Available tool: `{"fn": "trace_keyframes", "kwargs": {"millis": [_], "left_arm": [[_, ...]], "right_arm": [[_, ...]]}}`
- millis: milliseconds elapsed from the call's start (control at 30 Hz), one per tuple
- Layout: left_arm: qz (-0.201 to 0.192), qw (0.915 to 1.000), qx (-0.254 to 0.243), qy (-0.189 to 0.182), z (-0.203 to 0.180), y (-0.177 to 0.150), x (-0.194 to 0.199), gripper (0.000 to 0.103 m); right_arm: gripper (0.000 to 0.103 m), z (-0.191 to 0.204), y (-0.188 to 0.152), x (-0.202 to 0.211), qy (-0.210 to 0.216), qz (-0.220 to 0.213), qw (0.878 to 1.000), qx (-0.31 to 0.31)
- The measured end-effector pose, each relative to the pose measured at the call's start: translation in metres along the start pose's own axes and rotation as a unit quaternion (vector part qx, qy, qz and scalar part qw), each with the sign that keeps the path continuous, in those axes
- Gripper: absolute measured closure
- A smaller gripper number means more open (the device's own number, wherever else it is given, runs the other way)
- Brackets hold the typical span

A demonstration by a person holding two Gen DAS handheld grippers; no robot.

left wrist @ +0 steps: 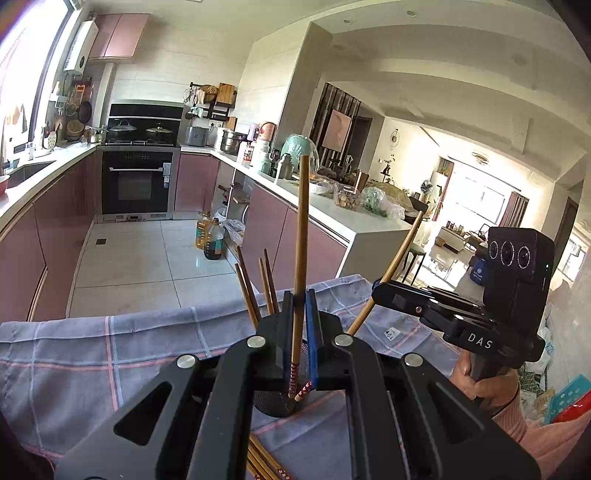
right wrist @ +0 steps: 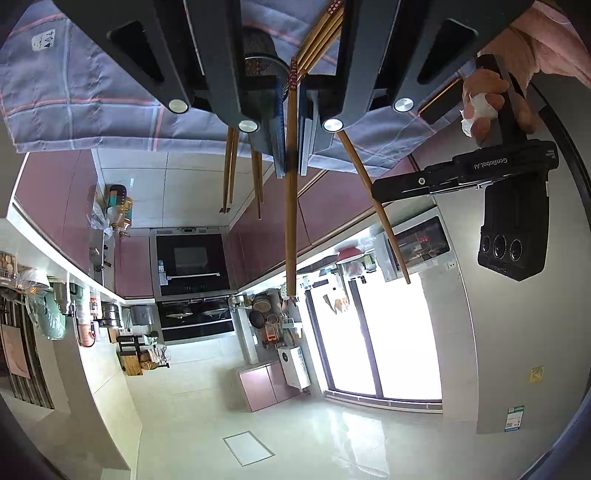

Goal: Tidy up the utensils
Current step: 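Lower the left chopstick into the mesh cup while the right gripper lowers its own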

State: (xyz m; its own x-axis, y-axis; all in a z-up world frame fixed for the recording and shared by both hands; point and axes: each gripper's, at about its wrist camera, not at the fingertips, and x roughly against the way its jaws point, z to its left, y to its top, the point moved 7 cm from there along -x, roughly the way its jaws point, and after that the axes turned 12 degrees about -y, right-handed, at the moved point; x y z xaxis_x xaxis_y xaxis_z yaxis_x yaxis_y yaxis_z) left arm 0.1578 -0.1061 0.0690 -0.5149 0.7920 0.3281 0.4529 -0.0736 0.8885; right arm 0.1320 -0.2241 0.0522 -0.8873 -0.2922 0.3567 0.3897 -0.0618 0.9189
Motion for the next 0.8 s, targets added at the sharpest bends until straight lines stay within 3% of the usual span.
{"fn": "trace_keyframes", "kwargs": {"millis": [333,600,800], "left_arm": [[0.021,0.9996,-0.005,0.018,0.004,-0.002,-0.033,0.096],[0.061,0.9979,0.005,0.021,0.018,-0.02,-0.059,0.096],[0.113,0.9932,0.01,0.025,0.026,-0.045,-0.077,0.096]], "right_arm": [[0.098,-0.016,0.008,-0.017,-0.029,0.001,1.0,0.001],[0.098,-0.015,-0.014,-0.042,-0.03,0.051,0.998,0.012],[0.098,-0.012,-0.031,-0.059,-0.03,0.097,0.995,0.021]]}}
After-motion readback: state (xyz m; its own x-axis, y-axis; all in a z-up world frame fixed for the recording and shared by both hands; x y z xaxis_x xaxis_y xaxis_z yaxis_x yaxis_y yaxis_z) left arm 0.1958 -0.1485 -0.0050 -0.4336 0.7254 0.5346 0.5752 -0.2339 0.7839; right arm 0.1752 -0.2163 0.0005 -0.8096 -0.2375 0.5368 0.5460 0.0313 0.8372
